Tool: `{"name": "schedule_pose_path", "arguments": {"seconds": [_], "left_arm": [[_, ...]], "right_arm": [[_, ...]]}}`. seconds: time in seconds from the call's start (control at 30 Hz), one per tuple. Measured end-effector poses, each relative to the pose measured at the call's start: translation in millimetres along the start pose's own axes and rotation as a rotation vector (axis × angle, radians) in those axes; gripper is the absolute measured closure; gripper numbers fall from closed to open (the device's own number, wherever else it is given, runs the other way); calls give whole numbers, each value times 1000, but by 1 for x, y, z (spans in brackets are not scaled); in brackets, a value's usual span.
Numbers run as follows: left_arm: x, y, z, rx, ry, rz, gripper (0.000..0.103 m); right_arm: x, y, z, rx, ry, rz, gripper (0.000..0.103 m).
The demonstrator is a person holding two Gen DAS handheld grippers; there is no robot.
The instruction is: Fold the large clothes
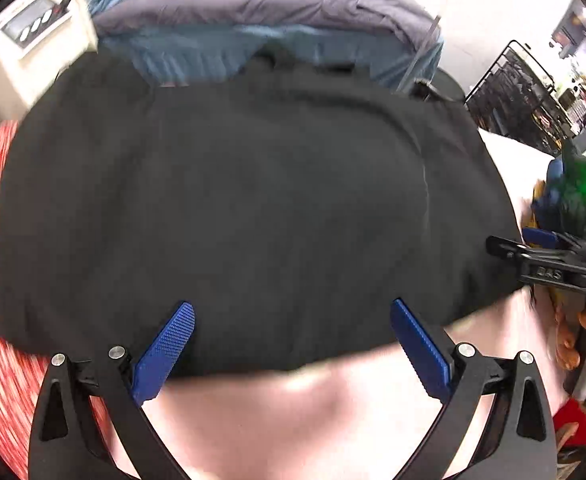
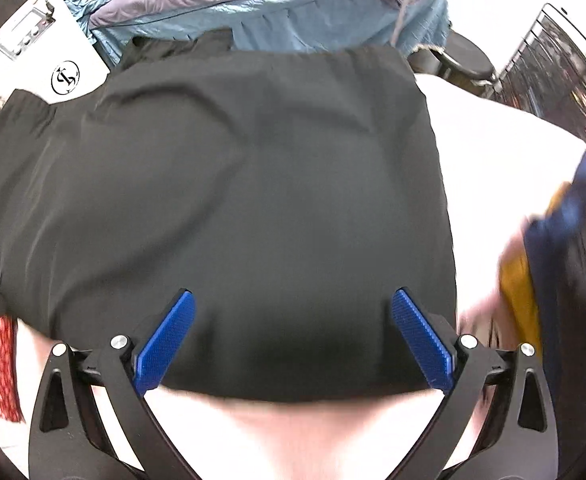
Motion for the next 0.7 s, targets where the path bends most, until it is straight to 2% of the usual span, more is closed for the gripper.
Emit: {"name": "schedule_pose_path", "arguments": {"seconds": [0.2, 0.37, 0.57, 0.7], "left_arm": [[-22, -69, 13, 155, -7, 70, 7], [-43, -108, 29, 295, -54, 133, 7], [-57, -118, 55, 412, -110, 122, 7], [-57, -108, 82, 549, -195, 69, 7]], "right_arm": [[-24, -93, -12, -106, 94, 135, 6], [-43, -139, -25, -243, 238, 209, 6], [-50, -158, -38, -412, 494, 201, 6], [-53, -155, -46, -511, 586, 170, 6]]}}
Point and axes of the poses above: each gripper's, at about its wrist camera, not at the fingertips, and x roughly against the way its jaws point, z to its left, y to its top, the point moved 7 cm from there along -x, roughly the way its jaws point, and after that the axes turned 14 degrees about z, right-handed, at the moved point
